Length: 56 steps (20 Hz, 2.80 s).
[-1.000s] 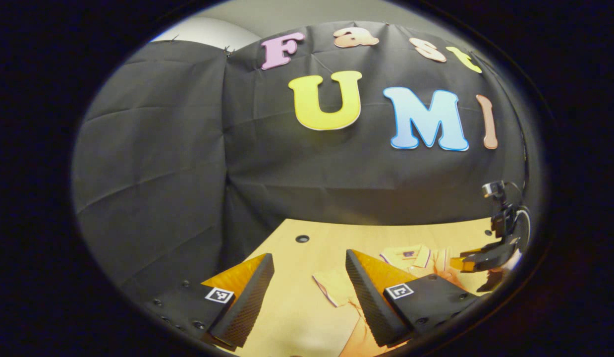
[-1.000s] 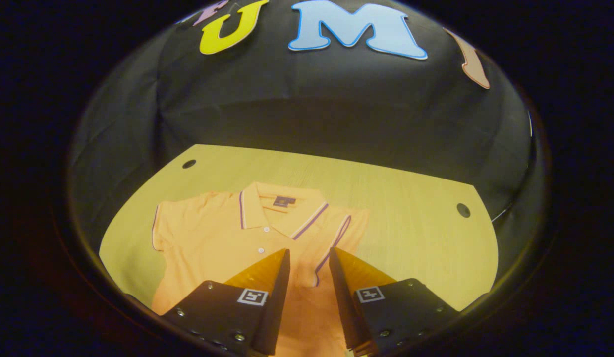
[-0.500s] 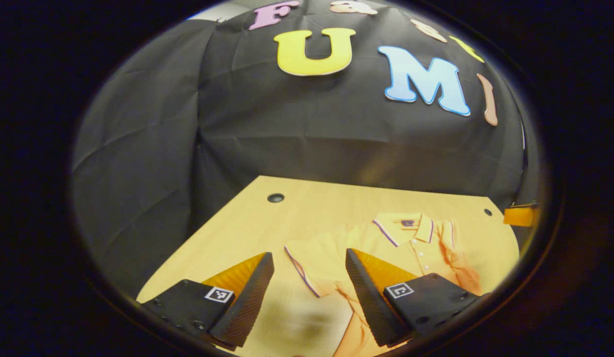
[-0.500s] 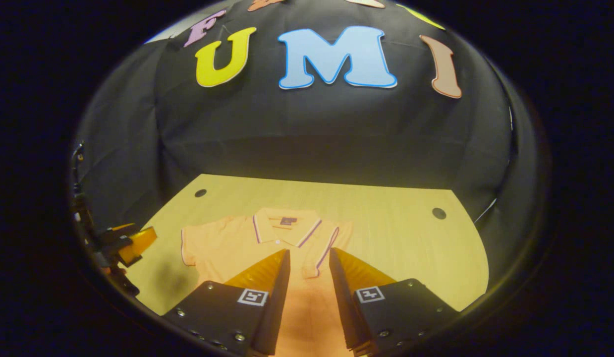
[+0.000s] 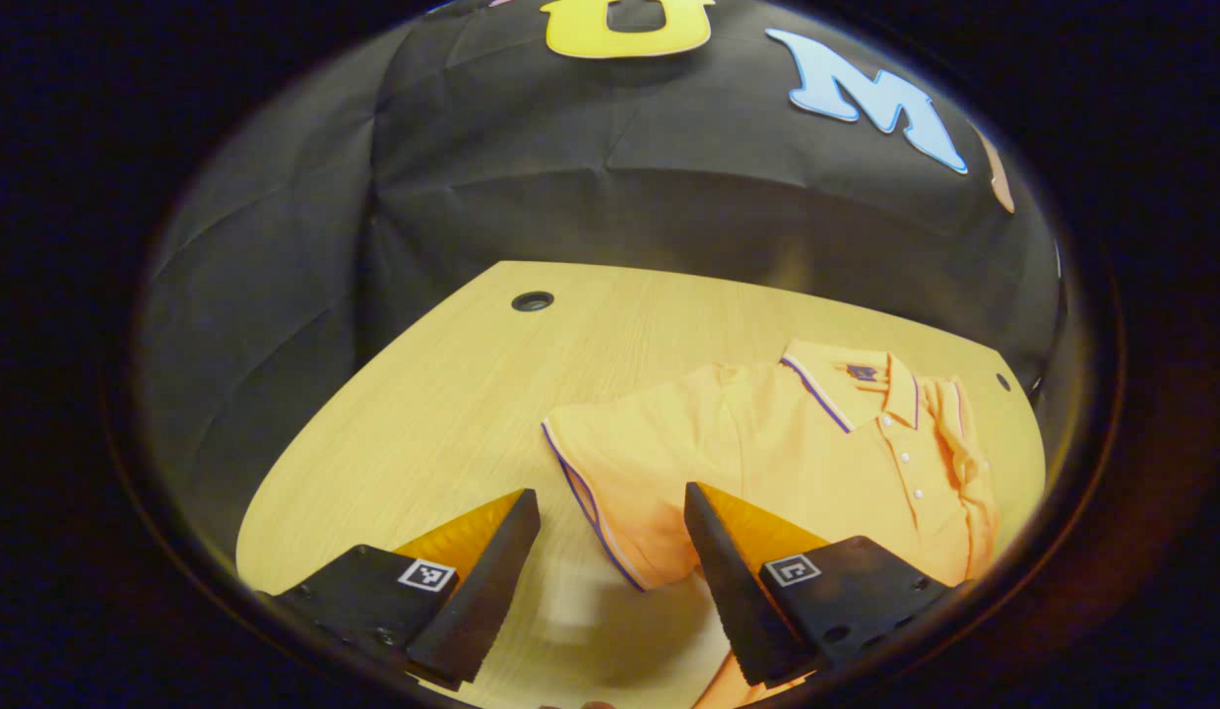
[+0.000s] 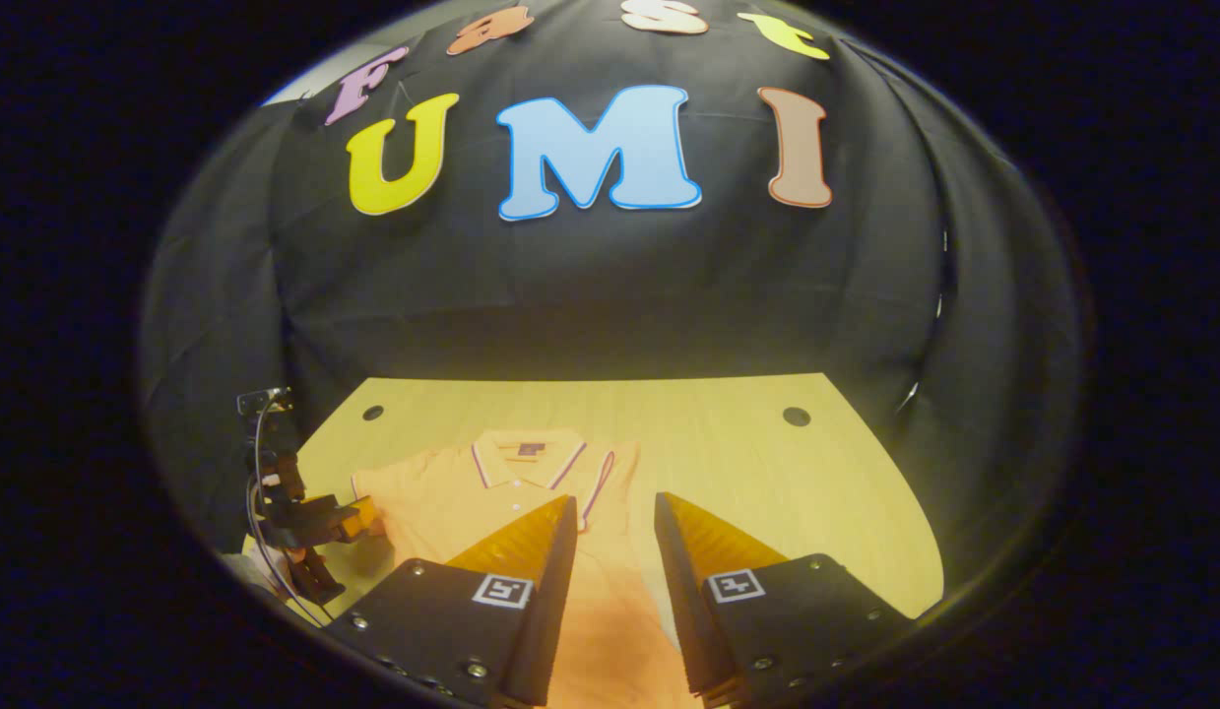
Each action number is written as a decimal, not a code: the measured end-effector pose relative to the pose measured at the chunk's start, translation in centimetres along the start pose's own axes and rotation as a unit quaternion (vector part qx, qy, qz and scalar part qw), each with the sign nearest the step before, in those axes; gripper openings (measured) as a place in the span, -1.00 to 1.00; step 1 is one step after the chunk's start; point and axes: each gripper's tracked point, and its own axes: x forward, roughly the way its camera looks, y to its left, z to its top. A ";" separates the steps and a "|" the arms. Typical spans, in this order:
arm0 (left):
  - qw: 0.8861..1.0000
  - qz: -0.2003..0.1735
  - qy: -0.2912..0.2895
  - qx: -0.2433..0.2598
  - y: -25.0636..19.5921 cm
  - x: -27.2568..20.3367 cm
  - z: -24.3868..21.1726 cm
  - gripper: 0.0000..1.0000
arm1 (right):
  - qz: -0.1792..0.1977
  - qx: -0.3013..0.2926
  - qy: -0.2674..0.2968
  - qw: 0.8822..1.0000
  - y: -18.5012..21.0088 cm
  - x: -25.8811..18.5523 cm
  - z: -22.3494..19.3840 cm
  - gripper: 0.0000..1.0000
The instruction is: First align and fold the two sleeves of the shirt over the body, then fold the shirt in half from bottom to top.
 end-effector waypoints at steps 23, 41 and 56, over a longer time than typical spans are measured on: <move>0.999 0.022 -0.003 0.043 -2.0 1.4 0.3 -0.87 | -0.035 0.023 0.020 0.999 -3.7 -2.4 -2.1 0.00; 0.963 -0.136 -0.041 0.227 -22.4 0.0 1.6 -0.79 | -0.069 0.065 0.028 0.995 -8.7 -4.5 -4.7 0.00; 0.975 -0.122 -0.015 0.183 -11.8 -11.3 -2.8 0.34 | -0.003 0.031 0.115 0.993 -6.7 -3.3 -13.3 0.00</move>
